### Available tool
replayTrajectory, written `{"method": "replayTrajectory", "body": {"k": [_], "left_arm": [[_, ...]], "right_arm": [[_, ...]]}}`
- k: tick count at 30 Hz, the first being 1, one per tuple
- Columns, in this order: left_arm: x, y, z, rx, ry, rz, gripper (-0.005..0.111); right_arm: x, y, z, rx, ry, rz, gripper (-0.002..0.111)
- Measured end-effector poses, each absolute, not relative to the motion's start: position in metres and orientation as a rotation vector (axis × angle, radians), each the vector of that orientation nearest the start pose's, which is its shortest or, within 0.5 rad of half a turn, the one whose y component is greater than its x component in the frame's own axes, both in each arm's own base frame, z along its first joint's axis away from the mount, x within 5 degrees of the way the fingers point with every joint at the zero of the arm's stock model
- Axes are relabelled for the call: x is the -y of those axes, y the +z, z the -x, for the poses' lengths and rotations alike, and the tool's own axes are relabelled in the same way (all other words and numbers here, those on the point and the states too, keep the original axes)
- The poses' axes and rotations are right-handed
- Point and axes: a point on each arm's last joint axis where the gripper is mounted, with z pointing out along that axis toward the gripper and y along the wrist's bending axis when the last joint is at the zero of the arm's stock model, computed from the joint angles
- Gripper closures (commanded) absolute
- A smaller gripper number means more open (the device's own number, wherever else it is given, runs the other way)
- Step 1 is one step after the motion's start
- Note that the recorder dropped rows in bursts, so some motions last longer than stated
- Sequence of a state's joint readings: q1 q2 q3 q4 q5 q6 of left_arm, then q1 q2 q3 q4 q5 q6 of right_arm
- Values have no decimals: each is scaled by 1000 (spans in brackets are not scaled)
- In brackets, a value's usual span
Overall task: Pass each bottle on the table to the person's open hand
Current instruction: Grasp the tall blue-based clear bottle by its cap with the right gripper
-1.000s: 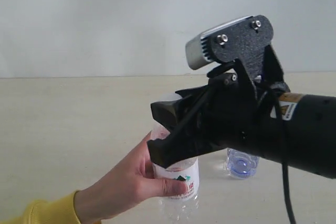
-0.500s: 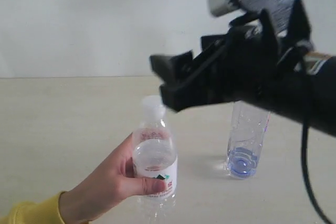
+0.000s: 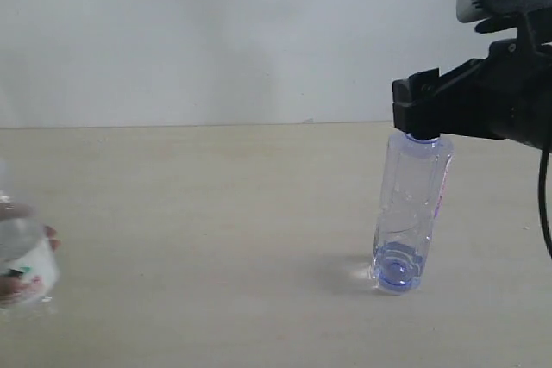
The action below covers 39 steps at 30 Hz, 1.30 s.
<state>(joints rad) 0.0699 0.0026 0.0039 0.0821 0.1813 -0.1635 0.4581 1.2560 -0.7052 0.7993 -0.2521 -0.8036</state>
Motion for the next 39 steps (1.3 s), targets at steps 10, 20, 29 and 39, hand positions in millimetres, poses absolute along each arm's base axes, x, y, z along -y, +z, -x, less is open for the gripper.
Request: {"method": "replayTrajectory", "body": {"k": [10, 20, 29, 39], "left_arm": [[-5, 195, -56, -1665, 3, 139, 103], [-5, 195, -56, -1665, 3, 139, 103], [-5, 195, -56, -1665, 3, 139, 103], [-5, 195, -56, -1665, 3, 139, 103]], "right_arm": [[-115, 262, -263, -1886, 209, 290, 30], [-115, 260, -263, -1900, 218, 271, 34], [-117, 256, -261, -1954, 248, 273, 47], [-117, 253, -260, -1974, 232, 330, 108]]}}
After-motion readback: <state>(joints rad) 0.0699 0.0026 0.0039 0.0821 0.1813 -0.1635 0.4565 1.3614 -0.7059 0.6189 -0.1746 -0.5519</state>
